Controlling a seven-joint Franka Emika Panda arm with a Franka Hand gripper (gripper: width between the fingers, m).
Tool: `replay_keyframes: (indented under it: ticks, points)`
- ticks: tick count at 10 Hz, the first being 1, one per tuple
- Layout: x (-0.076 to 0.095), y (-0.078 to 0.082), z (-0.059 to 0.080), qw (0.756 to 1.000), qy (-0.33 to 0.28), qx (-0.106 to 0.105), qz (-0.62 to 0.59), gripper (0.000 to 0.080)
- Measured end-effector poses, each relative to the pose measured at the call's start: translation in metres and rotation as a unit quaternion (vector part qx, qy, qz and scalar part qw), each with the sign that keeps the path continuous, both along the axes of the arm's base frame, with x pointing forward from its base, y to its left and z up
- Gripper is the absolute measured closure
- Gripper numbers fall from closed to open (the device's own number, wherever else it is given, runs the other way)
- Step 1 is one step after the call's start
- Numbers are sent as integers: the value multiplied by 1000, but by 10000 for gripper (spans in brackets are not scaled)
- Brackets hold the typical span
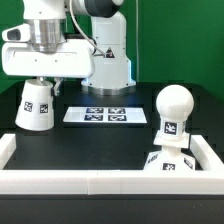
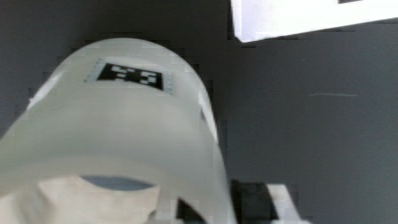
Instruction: Assemble lamp
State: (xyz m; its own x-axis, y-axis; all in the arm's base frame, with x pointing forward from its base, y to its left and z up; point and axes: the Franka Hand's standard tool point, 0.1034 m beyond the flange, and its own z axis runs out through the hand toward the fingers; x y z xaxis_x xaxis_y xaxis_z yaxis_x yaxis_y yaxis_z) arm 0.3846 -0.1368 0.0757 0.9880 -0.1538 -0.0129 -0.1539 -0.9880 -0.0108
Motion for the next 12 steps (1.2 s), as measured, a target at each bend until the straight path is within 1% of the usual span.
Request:
replay_keyframes:
  ticks: [1,3,4,5,6,7,8,9,10,12]
  points:
    - [13,13,6,1000,-1,9,9,756]
    - [39,33,21,1000,-15,16,14,755]
    - [51,46,28,1000,-14,23,6,755]
    - [66,59,37,999,-11,26,-17,755]
    - [84,75,51,999,-10,27,-30,755]
    - [100,88,64,998,-6,34,-53,755]
    - [114,94,78,996,1,41,-82,755]
    - [125,97,87,995,2,47,-94,755]
    - [130,97,92,994,5,49,-95,755]
    - [128,97,89,994,6,47,-95,755]
